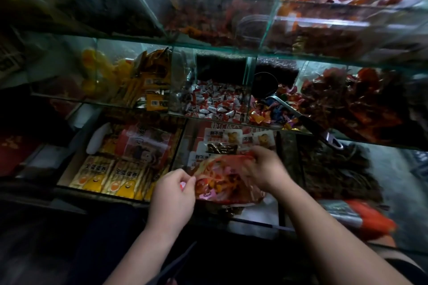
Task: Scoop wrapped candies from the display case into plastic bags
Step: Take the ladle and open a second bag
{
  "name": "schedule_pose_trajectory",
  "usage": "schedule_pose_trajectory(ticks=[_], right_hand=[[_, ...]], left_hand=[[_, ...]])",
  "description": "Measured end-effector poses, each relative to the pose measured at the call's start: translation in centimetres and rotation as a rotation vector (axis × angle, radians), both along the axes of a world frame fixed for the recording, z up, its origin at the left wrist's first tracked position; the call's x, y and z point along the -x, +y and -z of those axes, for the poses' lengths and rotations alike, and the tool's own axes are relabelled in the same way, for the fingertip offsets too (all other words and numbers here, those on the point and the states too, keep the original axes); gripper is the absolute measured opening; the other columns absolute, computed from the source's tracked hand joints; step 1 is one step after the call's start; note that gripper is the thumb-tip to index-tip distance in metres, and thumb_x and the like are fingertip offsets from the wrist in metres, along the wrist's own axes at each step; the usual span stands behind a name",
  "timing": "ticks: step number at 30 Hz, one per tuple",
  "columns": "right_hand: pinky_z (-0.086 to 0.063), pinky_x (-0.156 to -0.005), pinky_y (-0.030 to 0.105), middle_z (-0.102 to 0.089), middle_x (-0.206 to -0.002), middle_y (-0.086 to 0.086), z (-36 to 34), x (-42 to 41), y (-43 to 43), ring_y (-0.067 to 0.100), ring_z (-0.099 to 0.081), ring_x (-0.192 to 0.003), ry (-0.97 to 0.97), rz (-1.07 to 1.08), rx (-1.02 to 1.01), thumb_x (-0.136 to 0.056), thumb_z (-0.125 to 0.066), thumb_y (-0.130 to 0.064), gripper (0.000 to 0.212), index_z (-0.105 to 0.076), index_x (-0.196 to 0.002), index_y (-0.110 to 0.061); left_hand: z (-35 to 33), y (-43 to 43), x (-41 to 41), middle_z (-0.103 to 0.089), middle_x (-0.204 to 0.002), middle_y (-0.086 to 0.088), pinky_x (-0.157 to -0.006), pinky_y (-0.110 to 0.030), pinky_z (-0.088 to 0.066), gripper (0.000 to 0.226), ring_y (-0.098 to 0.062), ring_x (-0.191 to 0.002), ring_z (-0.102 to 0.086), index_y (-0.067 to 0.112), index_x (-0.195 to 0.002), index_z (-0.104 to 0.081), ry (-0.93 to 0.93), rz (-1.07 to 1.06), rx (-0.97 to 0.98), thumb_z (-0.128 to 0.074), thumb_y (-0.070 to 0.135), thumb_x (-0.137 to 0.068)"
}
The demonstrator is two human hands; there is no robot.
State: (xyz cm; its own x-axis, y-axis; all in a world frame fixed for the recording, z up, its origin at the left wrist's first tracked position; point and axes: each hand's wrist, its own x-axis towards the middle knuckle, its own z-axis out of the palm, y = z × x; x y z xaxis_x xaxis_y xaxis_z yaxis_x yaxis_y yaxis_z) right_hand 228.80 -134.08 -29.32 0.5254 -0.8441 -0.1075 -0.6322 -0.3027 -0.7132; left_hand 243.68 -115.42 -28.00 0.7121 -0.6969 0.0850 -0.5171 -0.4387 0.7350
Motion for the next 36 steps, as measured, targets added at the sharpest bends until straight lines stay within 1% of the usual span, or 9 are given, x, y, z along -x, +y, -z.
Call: schedule_pose_trajectory(ticks=[4,8,10,13,15,20,26,32,36], right_hand=[[-0.033,-0.047,0.005,-0.06,-0.063,-0.02,-0.9,6.4,1.2,-0.005,-0.052,-0.053,-0.334,0.281,0.265,-0.086,-0.064,-0.009,0.027,-0.05,-0.064,-0.018],[-0.029,-0.046,0.011,-0.052,-0.063,-0.004,-2.0,9.7,3.0,0.0,-0.041,-0.049,-0.447,0.405,0.426,-0.081,-0.056,-0.014,0.018,-0.044,-0.068,-0.016],[-0.035,-0.048,0.023,-0.05,-0.057,-0.002,-1.3,10.7,3.5,0.005,-0.043,-0.048,-0.301,0.383,0.386,-0.079,-0.057,-0.016,0.021,-0.039,-0.07,-0.018],[-0.039,-0.053,0.041,-0.055,-0.058,0.007,0.5,11.5,3.9,0.039,-0.057,-0.063,0.125,0.293,0.221,-0.08,-0.065,-0.019,0.032,-0.035,-0.066,-0.02],[-0.044,-0.057,0.044,-0.051,-0.055,0.002,0.7,11.6,3.8,0.035,-0.055,-0.063,0.136,0.31,0.116,-0.079,-0.066,-0.018,0.032,-0.038,-0.063,-0.019],[-0.037,-0.056,0.031,-0.049,-0.055,-0.003,-1.3,11.2,2.5,0.028,-0.053,-0.063,0.236,0.227,0.066,-0.073,-0.062,-0.028,0.022,-0.047,-0.061,-0.017],[-0.04,-0.052,0.028,-0.059,-0.058,-0.003,-3.4,12.4,1.5,0.024,-0.066,-0.066,0.384,0.207,0.055,-0.073,-0.066,-0.046,0.032,-0.056,-0.063,-0.018],[-0.035,-0.048,0.028,-0.056,-0.059,-0.007,-5.5,12.4,1.0,0.011,-0.056,-0.055,-0.03,0.616,0.268,-0.064,-0.065,-0.077,0.056,-0.047,-0.075,-0.026],[-0.048,-0.07,0.035,-0.063,-0.103,-0.008,-5.9,11.6,-0.7,0.025,-0.066,-0.092,-0.079,0.686,0.319,-0.071,-0.06,-0.08,0.069,-0.038,-0.118,-0.034]], left_hand=[[-1.2,-1.2,1.2,-0.064,-0.077,0.014,-0.069,-0.011,-0.042,0.024,-0.006,-0.08,-0.063,0.022,-0.073,-0.065,-0.068,0.06,0.32,-0.063,0.012,-0.095],[-1.7,-3.0,3.7,-0.068,-0.093,0.011,-0.084,-0.012,-0.043,0.013,-0.002,-0.094,-0.064,0.013,-0.087,-0.071,-0.118,0.115,0.537,-0.06,0.012,-0.094],[-1.1,-3.3,3.9,-0.066,-0.089,0.012,-0.079,-0.01,-0.043,0.014,-0.002,-0.09,-0.063,0.016,-0.083,-0.069,-0.069,0.161,0.446,-0.06,0.012,-0.093],[0.3,-3.3,3.3,-0.063,-0.072,0.008,-0.061,-0.022,-0.045,0.018,-0.008,-0.072,-0.062,0.022,-0.07,-0.062,0.061,0.22,-0.144,-0.064,0.015,-0.086],[0.6,-3.2,3.1,-0.062,-0.066,0.007,-0.054,-0.031,-0.044,0.017,-0.01,-0.063,-0.059,0.023,-0.069,-0.058,0.048,0.174,-0.368,-0.066,0.02,-0.083],[-0.7,-4.7,3.9,-0.05,-0.082,0.017,-0.065,-0.033,-0.046,0.03,-0.008,-0.078,-0.052,0.029,-0.08,-0.046,-0.185,0.235,-0.334,-0.065,0.05,-0.091],[-1.3,-5.7,3.5,-0.061,-0.058,0.001,-0.055,-0.042,-0.051,0.048,-0.013,-0.056,-0.062,0.019,-0.062,-0.052,-0.01,0.219,-0.183,-0.051,0.045,-0.102],[-2.2,-5.7,4.4,-0.057,-0.053,0.004,-0.043,-0.027,-0.034,0.044,-0.011,-0.05,-0.055,0.022,-0.063,-0.051,-0.078,0.162,-0.28,-0.06,0.054,-0.092],[-3.2,-5.8,4.7,-0.058,-0.06,0.008,-0.045,-0.026,-0.034,0.036,-0.008,-0.056,-0.056,0.03,-0.074,-0.049,-0.117,0.145,-0.278,-0.066,0.059,-0.086]])
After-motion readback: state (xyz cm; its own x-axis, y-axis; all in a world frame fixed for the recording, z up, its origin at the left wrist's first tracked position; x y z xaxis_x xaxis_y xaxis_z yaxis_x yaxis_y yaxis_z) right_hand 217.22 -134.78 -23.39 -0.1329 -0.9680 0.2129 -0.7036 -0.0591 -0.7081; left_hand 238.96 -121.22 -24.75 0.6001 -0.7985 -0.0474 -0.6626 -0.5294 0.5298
